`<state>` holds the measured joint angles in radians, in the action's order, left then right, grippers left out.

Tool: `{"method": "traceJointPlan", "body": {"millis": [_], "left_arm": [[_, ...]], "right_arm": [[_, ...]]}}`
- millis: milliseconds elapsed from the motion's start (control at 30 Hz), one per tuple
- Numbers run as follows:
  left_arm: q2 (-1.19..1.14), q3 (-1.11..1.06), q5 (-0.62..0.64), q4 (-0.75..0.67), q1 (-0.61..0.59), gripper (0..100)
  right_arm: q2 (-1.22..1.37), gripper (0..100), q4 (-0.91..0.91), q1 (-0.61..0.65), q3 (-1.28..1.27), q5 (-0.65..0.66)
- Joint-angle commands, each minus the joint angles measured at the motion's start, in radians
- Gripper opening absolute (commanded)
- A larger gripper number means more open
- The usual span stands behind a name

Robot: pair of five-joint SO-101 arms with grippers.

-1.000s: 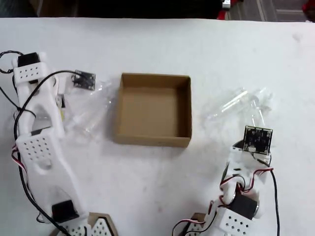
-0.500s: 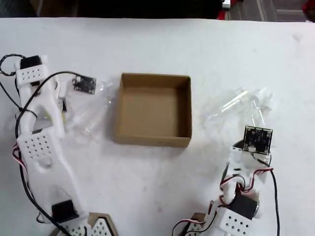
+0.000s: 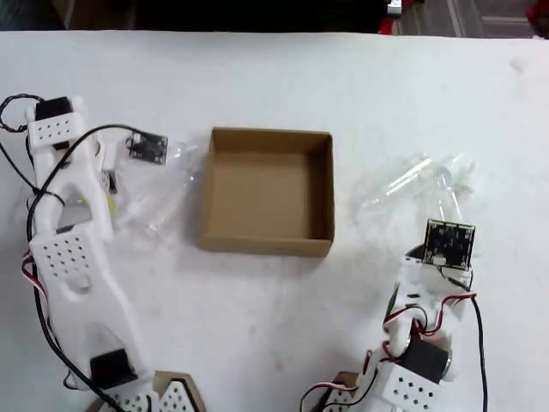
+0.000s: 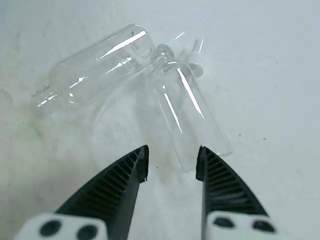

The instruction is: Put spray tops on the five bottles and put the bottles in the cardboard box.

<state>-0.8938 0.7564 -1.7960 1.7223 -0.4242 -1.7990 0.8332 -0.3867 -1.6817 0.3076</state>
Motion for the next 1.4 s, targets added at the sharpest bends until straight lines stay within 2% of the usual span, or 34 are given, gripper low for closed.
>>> {"method": "traceJointPlan", "body": {"millis": [0, 67, 467, 633, 867, 967, 1100, 1367], "left_arm": [[0.050, 0.041, -0.009, 0.055, 0.002, 2], [0.077, 0.055, -0.003, 0.058, 0.007, 2], [0.352, 0.057, 0.253, 0.063, 0.012, 2], [0.501, 0.055, 0.508, 0.063, 0.041, 2], [0.720, 0.055, 0.991, 0.063, 0.104, 2], [0.788, 0.055, 1.128, 0.063, 0.117, 2], [0.848, 0.055, 1.197, 0.063, 0.142, 2], [0.967, 0.020, 1.201, 0.064, 0.171, 2]], "right_arm": [[0.001, 14.4, 0.005, 0.012, -0.008, 0.003], [0.001, 14.4, 0.005, 0.012, -0.008, 0.003], [0.001, 14.2, 0.007, 0.012, -0.008, 0.003], [0.001, 14.2, 0.007, 0.010, -0.008, 0.003], [0.001, 14.2, 0.007, 0.008, -0.008, 0.003], [0.001, 14.2, 0.007, 0.007, -0.008, 0.003], [0.001, 14.2, 0.007, 0.005, -0.008, 0.003], [-0.001, 14.2, 0.024, 0.010, -0.008, 0.003]]}}
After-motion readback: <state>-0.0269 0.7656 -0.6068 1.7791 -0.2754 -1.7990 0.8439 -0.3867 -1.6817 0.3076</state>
